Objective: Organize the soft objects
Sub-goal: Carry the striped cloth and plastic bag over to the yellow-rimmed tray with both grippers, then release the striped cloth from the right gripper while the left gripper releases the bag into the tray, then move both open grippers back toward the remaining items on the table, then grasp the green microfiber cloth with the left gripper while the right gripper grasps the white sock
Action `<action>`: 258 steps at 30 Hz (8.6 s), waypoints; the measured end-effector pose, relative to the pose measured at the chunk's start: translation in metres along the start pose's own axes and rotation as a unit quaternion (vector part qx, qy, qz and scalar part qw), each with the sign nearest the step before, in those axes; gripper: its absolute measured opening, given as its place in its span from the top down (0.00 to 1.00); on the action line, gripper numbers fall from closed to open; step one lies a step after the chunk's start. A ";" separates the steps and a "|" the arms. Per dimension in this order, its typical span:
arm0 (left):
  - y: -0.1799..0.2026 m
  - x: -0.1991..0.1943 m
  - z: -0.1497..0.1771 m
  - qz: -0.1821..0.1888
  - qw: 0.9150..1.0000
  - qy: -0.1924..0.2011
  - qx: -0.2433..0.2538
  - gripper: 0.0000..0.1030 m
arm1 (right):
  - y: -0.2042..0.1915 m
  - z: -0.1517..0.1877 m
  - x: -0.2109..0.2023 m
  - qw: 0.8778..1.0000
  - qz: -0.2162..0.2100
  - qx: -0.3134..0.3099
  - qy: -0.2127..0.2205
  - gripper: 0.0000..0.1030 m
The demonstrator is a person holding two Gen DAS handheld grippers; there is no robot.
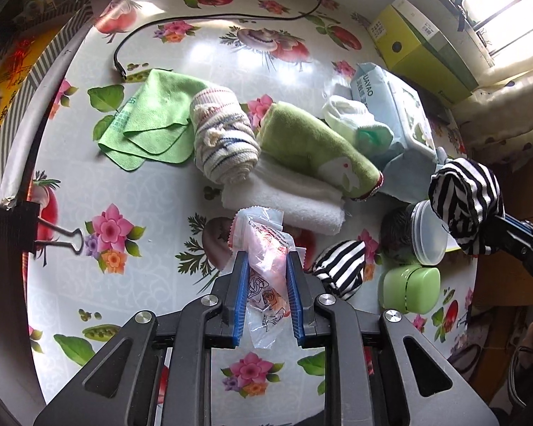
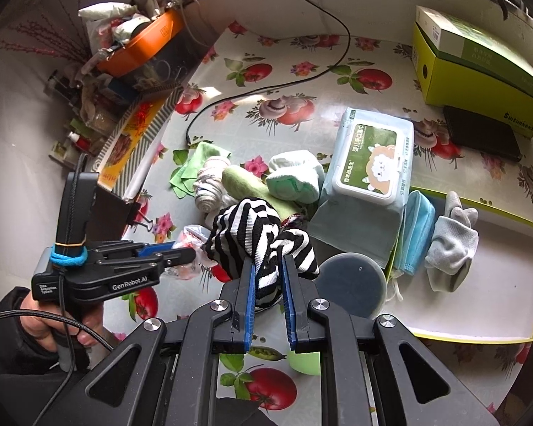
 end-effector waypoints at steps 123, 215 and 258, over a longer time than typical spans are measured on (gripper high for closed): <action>0.246 0.006 -0.049 0.045 0.967 -0.016 0.249 0.59 | 0.149 0.059 -0.051 0.981 0.053 0.180 0.053 0.48; -0.043 -0.054 -0.054 -0.010 0.996 0.075 -0.037 0.59 | -0.021 -0.014 0.015 0.999 0.027 -0.003 -0.028 0.48; -0.083 0.030 -0.111 -0.139 0.986 0.086 0.034 0.45 | -0.007 -0.113 0.103 0.986 0.134 -0.056 -0.087 0.48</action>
Point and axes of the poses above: each gripper's, at about its wrist camera, not at the fingertips, and x roughly the way its jaws point, y to its right, z to its underside, the point moved 6 cm from there along x, roughly the way its jaws point, and after that the axes turned 11 degrees about -y, right-handed, at the moved point
